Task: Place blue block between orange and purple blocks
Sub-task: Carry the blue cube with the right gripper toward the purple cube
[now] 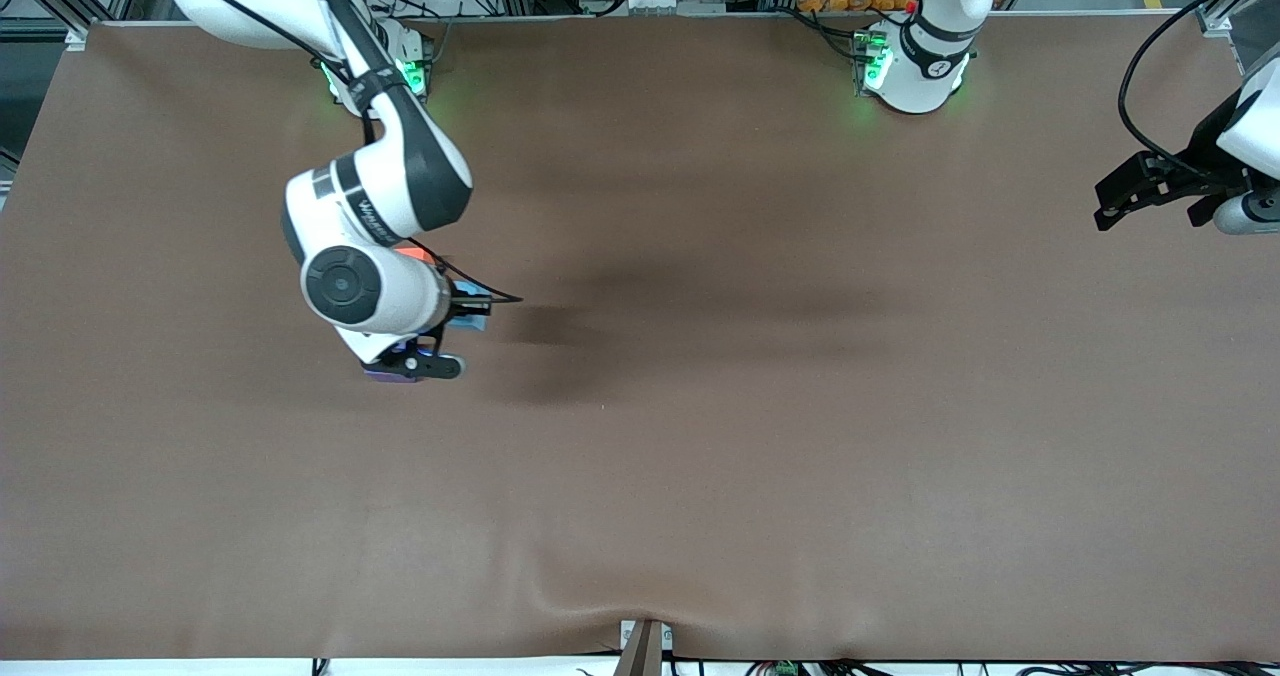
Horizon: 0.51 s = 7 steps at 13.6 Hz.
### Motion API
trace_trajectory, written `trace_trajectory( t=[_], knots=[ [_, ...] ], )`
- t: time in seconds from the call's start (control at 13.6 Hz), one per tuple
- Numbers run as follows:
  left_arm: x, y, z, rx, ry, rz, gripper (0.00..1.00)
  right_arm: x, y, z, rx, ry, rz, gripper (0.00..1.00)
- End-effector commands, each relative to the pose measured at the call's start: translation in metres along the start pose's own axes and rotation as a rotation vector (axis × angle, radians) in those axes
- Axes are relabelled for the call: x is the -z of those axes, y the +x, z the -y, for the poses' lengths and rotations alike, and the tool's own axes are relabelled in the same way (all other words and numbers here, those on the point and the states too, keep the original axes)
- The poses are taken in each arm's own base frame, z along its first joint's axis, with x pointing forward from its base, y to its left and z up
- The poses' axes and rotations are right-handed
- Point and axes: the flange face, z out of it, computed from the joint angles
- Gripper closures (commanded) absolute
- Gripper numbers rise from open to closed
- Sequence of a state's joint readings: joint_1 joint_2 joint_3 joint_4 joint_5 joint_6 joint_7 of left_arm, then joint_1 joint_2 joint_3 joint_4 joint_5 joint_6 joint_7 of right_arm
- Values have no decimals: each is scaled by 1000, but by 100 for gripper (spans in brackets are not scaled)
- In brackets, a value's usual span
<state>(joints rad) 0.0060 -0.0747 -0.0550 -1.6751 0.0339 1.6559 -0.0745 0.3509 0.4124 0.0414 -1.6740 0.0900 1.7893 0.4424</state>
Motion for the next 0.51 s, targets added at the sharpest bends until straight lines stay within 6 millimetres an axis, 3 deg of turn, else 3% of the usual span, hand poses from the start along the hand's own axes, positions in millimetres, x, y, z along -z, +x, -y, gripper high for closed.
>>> trace_trajectory(
  t=[0.0, 0.29, 0.44],
  knots=[
    [8, -5, 1, -15, -12, 0, 0, -11, -13, -44, 42, -22, -28, 100],
    [8, -5, 0, -18, -12, 0, 0, -49, -22, -71, 43, -4, -80, 100],
    [8, -5, 0, -18, -12, 0, 0, -51, -18, -83, 75, -3, -75, 100]
  ],
)
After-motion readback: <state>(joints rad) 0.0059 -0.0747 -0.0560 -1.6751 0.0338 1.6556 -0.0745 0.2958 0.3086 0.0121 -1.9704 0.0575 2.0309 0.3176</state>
